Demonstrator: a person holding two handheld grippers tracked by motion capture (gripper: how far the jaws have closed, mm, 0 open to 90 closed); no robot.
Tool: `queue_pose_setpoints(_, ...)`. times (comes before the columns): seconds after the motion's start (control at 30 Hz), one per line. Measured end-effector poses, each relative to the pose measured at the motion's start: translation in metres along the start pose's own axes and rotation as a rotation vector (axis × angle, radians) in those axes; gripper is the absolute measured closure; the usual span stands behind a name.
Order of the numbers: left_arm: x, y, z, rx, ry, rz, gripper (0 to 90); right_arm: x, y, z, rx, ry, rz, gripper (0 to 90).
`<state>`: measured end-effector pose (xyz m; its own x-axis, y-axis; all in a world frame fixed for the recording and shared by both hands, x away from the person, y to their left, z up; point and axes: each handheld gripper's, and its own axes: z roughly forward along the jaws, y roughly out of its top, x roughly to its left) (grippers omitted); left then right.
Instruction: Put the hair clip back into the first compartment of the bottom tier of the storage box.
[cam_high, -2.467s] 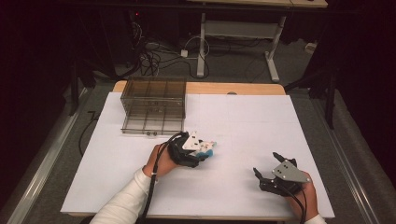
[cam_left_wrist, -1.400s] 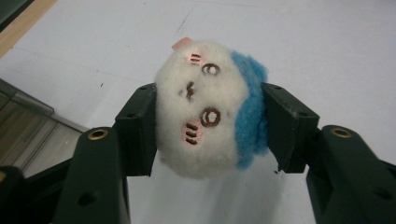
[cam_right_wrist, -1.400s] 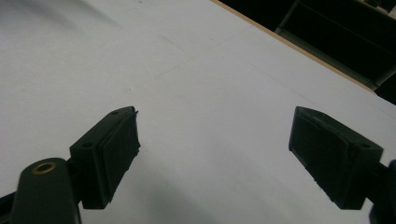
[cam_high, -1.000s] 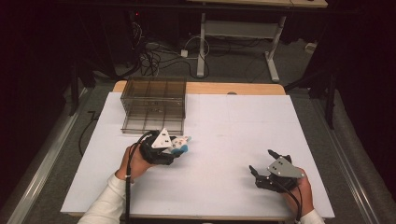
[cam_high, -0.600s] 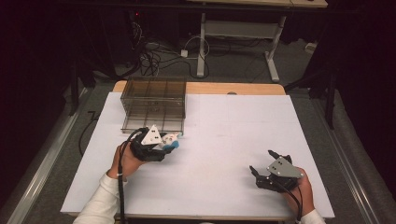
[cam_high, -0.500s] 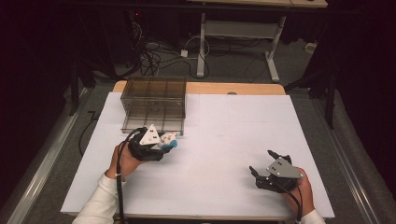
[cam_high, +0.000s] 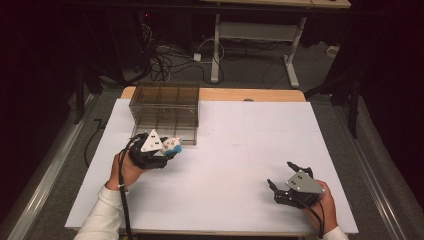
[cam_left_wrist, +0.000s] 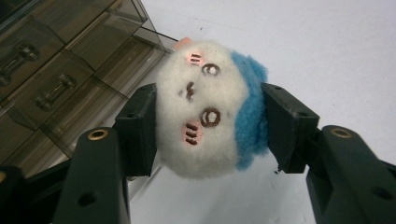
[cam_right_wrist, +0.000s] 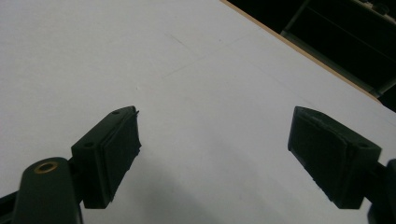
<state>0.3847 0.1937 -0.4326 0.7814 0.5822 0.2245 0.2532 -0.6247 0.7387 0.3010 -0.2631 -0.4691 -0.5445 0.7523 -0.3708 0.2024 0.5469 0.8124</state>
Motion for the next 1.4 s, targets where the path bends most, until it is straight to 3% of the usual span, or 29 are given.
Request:
queue_pose_setpoints(0.2,0.005,-0.002,-0.004,0.018,0.021,-0.005,40.9,0.002,-0.001,-0.002,0.004,0.002,0.0,17.0)
queue_pose_setpoints(0.3,0.01,-0.004,-0.007,0.017,0.018,-0.028,40.9,0.003,-0.003,-0.004,0.005,0.007,-0.019,17.0)
queue_pose_setpoints(0.47,0.018,-0.011,-0.012,0.038,0.016,-0.069,40.8,0.004,-0.002,-0.005,-0.002,0.012,-0.012,17.0)
queue_pose_setpoints(0.73,0.03,-0.019,-0.02,0.06,0.052,-0.107,40.8,0.004,-0.001,-0.005,-0.004,0.016,-0.018,17.0)
queue_pose_setpoints(0.87,0.033,-0.022,-0.022,0.066,0.06,-0.116,40.8,0.003,-0.002,-0.005,-0.006,0.014,-0.017,17.0)
queue_pose_setpoints(0.97,0.036,-0.023,-0.021,0.083,0.08,-0.099,40.8,0.004,-0.001,-0.006,-0.007,0.016,-0.021,17.0)
queue_pose_setpoints(1.4,0.049,-0.034,-0.025,0.139,0.078,-0.145,40.7,0.005,-0.001,-0.005,-0.002,0.017,-0.023,17.0)
